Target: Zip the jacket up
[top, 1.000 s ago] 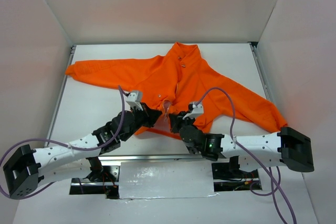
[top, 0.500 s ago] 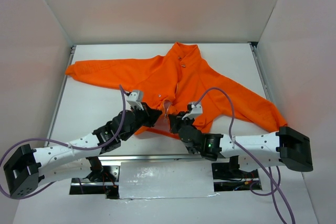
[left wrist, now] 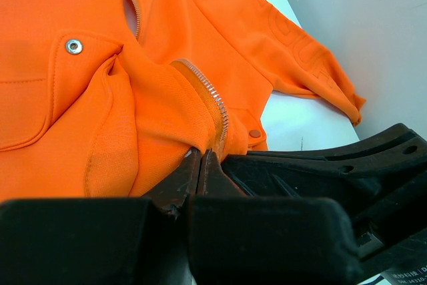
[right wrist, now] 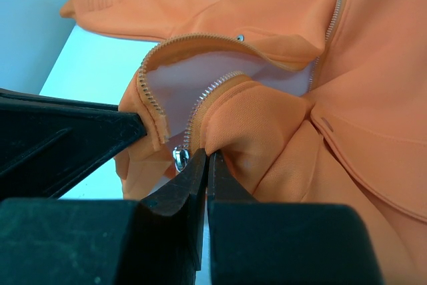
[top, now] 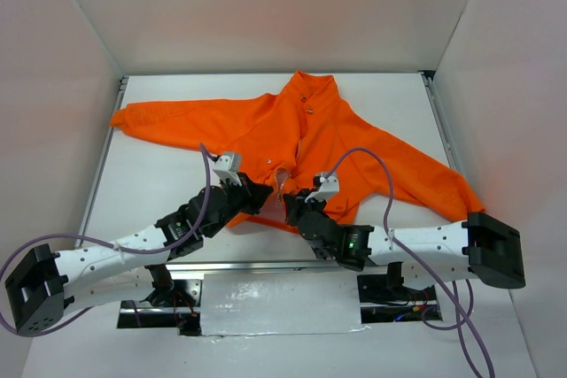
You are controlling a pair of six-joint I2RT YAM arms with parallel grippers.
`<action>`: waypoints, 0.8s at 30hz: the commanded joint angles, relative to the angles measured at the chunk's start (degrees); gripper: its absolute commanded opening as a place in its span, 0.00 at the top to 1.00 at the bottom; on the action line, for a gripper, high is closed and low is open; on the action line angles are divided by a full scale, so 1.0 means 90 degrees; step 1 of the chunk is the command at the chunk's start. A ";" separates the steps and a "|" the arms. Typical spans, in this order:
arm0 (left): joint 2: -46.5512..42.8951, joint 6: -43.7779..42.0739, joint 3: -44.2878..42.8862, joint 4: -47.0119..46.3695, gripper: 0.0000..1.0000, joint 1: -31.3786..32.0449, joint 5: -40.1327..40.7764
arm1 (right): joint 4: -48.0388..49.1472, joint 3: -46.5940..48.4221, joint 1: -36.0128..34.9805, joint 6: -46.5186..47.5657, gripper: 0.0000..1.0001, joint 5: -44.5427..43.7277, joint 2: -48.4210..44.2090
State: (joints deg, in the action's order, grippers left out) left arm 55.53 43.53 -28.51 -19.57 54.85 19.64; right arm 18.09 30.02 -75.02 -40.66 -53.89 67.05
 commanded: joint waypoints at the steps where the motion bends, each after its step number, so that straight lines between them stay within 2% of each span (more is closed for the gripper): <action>1: -0.0105 -0.0090 -0.0133 -0.0393 1.00 0.0029 0.0025 | 0.0100 0.0190 -0.0033 -0.0004 1.00 -0.0292 -0.0125; 24: 0.0080 -0.0120 -0.0142 -0.0394 1.00 0.0038 0.0006 | 0.0149 0.0160 -0.0033 0.0055 1.00 -0.0301 -0.0291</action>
State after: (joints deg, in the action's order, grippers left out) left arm 55.77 43.55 -28.51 -19.64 54.85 19.62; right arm 18.11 30.02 -75.02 -40.56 -54.48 66.00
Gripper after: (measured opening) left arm 0.031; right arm 0.029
